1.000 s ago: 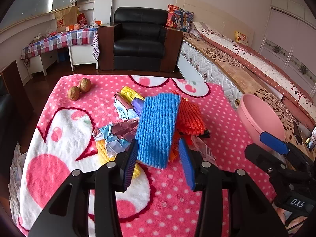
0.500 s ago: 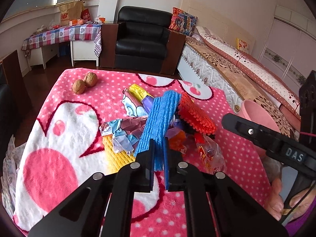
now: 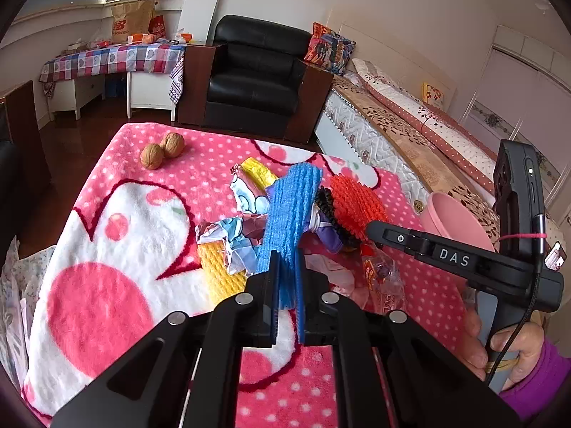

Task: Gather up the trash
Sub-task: 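Grasp the blue foam net with the left tool while the right tool grasps the red foam net, then carry both nets over the pink bucket and open both tools to drop them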

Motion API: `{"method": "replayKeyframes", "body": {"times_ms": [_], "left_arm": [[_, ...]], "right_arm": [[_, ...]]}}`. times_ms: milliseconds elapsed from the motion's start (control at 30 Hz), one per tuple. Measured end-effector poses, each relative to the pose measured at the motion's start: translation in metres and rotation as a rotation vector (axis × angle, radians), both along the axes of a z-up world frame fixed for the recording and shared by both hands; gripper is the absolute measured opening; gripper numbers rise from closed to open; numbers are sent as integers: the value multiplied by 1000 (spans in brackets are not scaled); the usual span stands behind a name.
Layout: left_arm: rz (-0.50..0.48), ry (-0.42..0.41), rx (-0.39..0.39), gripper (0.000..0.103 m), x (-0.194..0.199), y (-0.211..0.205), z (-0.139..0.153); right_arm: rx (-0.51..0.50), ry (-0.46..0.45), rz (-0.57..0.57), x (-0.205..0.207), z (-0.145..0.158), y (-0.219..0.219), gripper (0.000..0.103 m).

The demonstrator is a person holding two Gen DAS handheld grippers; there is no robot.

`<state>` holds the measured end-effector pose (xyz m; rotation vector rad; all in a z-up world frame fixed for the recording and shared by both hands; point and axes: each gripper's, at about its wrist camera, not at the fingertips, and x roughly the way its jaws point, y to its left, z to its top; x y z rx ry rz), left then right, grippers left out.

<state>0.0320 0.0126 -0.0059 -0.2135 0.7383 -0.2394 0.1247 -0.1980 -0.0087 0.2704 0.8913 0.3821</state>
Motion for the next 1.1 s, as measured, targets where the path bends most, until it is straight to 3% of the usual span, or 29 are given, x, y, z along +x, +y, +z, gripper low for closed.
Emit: {"method": "replayKeyframes", "body": {"times_ms": [267, 600, 900, 1100], "left_arm": [[-59, -71, -14, 7, -3, -18, 21], [-193, -134, -21, 7, 2, -76, 43], [-328, -174, -13, 7, 12, -144, 49], [-412, -157, -36, 7, 24, -188, 45]], "right_arm": [[7, -93, -60, -29, 30, -34, 16], [-29, -148, -226, -63, 48, -101, 16], [-77, -142, -377, -78, 46, -165, 16], [-84, -113, -446, -83, 34, -200, 16]]}}
